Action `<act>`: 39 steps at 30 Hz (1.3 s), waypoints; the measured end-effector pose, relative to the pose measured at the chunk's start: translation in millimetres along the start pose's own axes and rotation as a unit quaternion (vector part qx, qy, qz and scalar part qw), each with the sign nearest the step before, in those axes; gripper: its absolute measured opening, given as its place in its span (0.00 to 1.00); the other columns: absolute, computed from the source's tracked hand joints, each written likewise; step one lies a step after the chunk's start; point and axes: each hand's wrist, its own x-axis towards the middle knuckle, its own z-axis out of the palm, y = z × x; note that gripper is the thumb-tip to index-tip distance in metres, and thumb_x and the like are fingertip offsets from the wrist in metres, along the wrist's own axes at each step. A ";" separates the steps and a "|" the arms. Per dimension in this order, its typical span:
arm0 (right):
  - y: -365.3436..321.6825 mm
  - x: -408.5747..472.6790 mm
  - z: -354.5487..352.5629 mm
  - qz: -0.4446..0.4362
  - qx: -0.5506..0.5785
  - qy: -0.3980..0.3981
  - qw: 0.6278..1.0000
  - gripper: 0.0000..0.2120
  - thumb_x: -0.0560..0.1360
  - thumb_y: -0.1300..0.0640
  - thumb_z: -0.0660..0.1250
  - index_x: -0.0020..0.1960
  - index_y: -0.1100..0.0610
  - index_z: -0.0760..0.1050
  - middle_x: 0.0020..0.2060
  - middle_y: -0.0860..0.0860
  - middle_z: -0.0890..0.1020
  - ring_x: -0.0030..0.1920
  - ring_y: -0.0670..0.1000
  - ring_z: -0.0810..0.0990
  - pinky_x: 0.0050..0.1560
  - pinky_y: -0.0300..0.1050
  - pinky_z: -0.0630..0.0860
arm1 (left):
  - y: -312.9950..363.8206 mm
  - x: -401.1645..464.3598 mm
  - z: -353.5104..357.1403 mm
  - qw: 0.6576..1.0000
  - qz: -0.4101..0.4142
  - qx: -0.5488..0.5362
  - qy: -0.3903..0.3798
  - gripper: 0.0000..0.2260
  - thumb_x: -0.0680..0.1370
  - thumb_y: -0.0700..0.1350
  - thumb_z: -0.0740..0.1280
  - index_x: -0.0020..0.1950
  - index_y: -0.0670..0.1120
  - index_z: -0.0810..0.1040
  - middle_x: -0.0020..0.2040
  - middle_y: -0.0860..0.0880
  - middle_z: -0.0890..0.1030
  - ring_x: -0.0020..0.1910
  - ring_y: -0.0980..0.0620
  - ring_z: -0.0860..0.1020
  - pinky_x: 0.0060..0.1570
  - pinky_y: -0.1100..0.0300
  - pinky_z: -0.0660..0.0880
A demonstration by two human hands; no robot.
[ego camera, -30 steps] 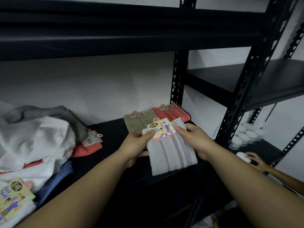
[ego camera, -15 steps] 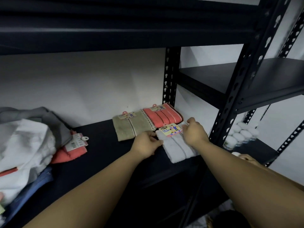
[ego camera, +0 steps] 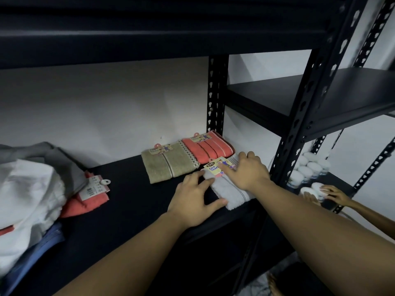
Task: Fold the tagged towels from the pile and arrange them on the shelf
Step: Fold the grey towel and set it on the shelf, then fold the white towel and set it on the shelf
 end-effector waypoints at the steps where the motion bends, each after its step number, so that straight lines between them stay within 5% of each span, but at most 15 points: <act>1: 1.3 -1.3 0.2 0.009 -0.003 0.000 1.000 0.42 0.74 0.22 0.55 0.69 0.56 0.70 0.61 0.56 0.74 0.63 0.59 0.74 0.58 0.57 0.77 | 1.5 1.4 -0.2 1.000 -0.006 -0.004 -0.015 0.39 0.74 0.75 0.60 0.79 0.55 0.67 0.80 0.51 0.63 0.78 0.52 0.59 0.77 0.48 0.60; 7: -8.0 -4.2 -0.5 0.014 -0.058 0.023 0.998 0.29 0.82 0.35 0.53 0.72 0.56 0.67 0.66 0.58 0.73 0.67 0.60 0.70 0.62 0.59 0.69 | 9.0 6.6 4.5 0.998 -0.025 0.006 -0.049 0.44 0.72 0.77 0.61 0.81 0.53 0.61 0.80 0.52 0.63 0.78 0.52 0.62 0.79 0.45 0.56; 13: -10.7 -9.8 7.2 0.046 -0.018 -0.090 0.995 0.52 0.73 0.20 0.49 0.83 0.55 0.51 0.76 0.57 0.66 0.75 0.59 0.66 0.70 0.61 0.65 | 11.2 4.1 6.8 0.997 -0.034 0.022 -0.061 0.52 0.69 0.81 0.57 0.83 0.49 0.56 0.82 0.51 0.60 0.80 0.53 0.59 0.81 0.47 0.51; 22: -11.0 -10.3 2.0 0.039 -0.015 -0.107 0.993 0.52 0.73 0.20 0.46 0.84 0.54 0.49 0.77 0.57 0.65 0.76 0.59 0.65 0.71 0.61 0.64 | 8.1 -10.0 -0.8 0.995 -0.039 0.023 -0.090 0.50 0.74 0.77 0.57 0.85 0.48 0.49 0.85 0.50 0.53 0.83 0.53 0.51 0.82 0.50 0.44; 25: -22.4 -14.4 -1.9 0.008 -0.035 -0.056 0.998 0.48 0.74 0.21 0.45 0.82 0.54 0.55 0.75 0.57 0.67 0.74 0.60 0.65 0.71 0.63 0.64 | -3.9 -29.7 -16.4 0.994 -0.048 0.023 -0.098 0.44 0.76 0.73 0.60 0.84 0.49 0.56 0.84 0.50 0.56 0.83 0.52 0.50 0.82 0.49 0.44; 29: -67.0 -29.5 7.2 -0.145 -0.030 0.030 0.988 0.34 0.79 0.29 0.53 0.73 0.53 0.70 0.70 0.55 0.74 0.71 0.58 0.69 0.71 0.59 0.67 | -35.1 -63.4 -49.0 0.996 -0.064 0.032 -0.060 0.33 0.78 0.68 0.64 0.78 0.52 0.69 0.80 0.52 0.65 0.81 0.52 0.57 0.81 0.49 0.51; 34: -135.0 -57.7 39.6 -0.248 0.053 -0.024 0.967 0.26 0.78 0.36 0.64 0.68 0.51 0.75 0.65 0.51 0.76 0.68 0.56 0.72 0.66 0.53 0.73 | -84.9 -102.7 -99.4 0.991 -0.089 0.101 0.018 0.25 0.76 0.62 0.69 0.69 0.51 0.79 0.72 0.50 0.76 0.74 0.49 0.68 0.76 0.52 0.63; 39: -163.3 -82.2 67.7 -0.266 0.073 -0.071 0.958 0.34 0.76 0.27 0.60 0.74 0.44 0.73 0.71 0.46 0.71 0.71 0.51 0.68 0.72 0.51 0.66 | -124.1 -131.7 -160.5 0.966 -0.093 0.200 0.132 0.20 0.74 0.59 0.69 0.59 0.48 0.83 0.61 0.47 0.81 0.63 0.43 0.75 0.67 0.47 0.71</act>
